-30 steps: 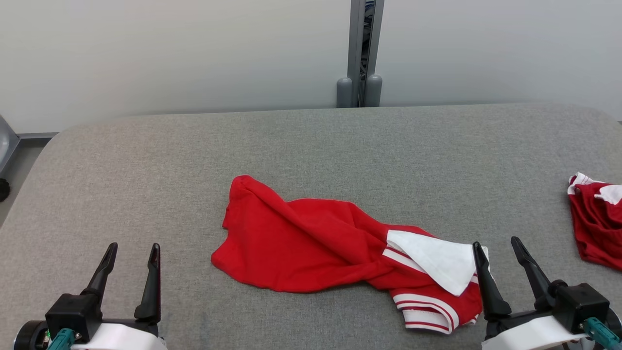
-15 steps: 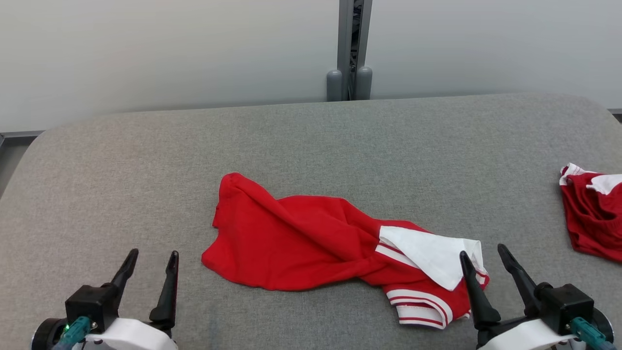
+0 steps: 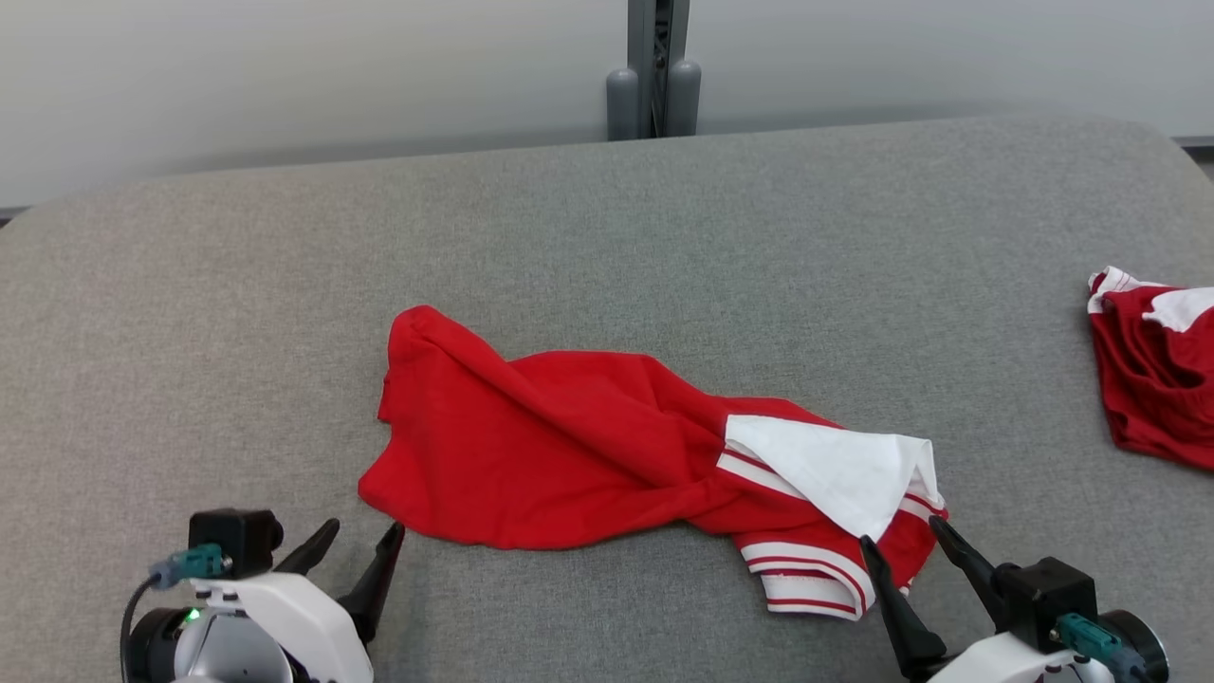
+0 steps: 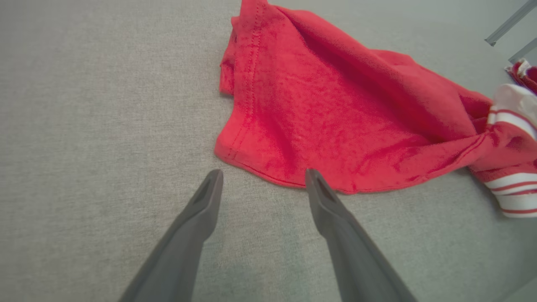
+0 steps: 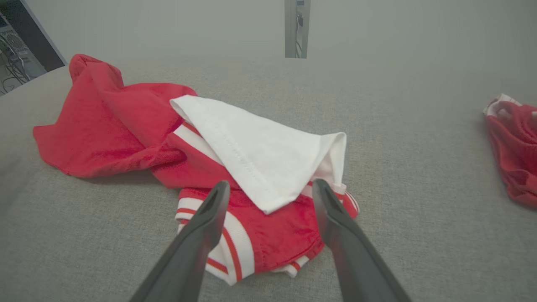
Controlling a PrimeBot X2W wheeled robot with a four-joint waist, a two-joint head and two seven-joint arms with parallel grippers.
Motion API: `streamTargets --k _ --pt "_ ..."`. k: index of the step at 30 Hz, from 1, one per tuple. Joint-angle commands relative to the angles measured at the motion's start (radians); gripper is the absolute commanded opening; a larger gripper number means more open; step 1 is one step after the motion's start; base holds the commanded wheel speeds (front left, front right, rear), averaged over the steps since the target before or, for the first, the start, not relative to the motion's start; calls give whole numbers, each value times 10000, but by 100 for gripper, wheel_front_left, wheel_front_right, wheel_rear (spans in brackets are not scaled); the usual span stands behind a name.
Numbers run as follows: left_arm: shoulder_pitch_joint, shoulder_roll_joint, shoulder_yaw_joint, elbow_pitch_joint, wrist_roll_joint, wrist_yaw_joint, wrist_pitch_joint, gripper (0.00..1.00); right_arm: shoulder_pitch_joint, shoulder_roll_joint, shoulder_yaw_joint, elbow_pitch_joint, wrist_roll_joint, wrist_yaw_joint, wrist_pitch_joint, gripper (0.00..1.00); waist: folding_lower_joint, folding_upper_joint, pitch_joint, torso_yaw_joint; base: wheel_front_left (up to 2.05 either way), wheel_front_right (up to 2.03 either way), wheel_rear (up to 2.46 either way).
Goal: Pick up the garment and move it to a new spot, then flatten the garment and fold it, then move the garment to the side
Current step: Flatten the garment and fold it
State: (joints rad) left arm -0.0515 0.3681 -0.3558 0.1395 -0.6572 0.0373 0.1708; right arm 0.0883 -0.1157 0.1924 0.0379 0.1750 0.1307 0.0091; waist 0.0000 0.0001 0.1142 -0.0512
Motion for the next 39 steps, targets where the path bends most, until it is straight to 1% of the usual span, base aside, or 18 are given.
streamTargets --k 1,8,17,20,21,22,23,24,25,29,34,39 --pt "-361 29 31 261 -133 -156 108 100 -193 -94 3 15 -33 4 127 100 0 -1 182 17 0 0 0" --pt "-1649 -124 11 1764 -548 -832 369 100 -620 -74 51 86 281 4 592 100 0 -1 773 22 0 0 0" --pt "-2709 -235 -224 3034 -709 -1292 524 99 -1082 95 -4 481 611 4 958 100 0 -1 1287 23 0 0 0" --pt "-2893 -292 -344 3354 -848 -1416 622 55 -1217 140 19 608 759 4 963 100 0 -1 1370 30 0 0 0" --pt "-2957 -308 -381 3446 -890 -1446 653 35 -1277 167 50 648 893 4 969 95 0 -1 1404 31 0 0 0" --pt "-3030 -311 -413 3539 -911 -1492 622 0 -1324 221 60 704 1091 4 988 42 0 -1 1432 31 0 0 0" --pt "-3030 -311 -413 3539 -911 -1492 622 0 -1324 221 60 704 1091 4 988 42 0 -1 1432 31 0 0 0" --pt "-3091 -319 -435 3620 -924 -1507 566 0 -1399 179 67 728 989 4 951 12 0 -1 1451 35 0 0 0" --pt "-3146 -326 -457 3705 -943 -1516 526 0 -1441 170 74 773 1029 4 916 0 0 -1 1464 44 0 0 0" --pt "-3272 -313 -519 3727 -1021 -1609 192 0 -1398 159 75 612 1298 4 605 0 0 -1 1465 83 0 0 0" --pt "-3199 -140 -364 3336 -1013 -1630 -450 0 -1230 199 -92 -73 1708 4 16 0 0 -1 1365 56 0 0 0" --pt "-3083 137 -91 2311 -700 -1225 -1129 0 -1357 190 -158 -998 2269 5 -719 0 0 -1 1190 -11 0 0 0"
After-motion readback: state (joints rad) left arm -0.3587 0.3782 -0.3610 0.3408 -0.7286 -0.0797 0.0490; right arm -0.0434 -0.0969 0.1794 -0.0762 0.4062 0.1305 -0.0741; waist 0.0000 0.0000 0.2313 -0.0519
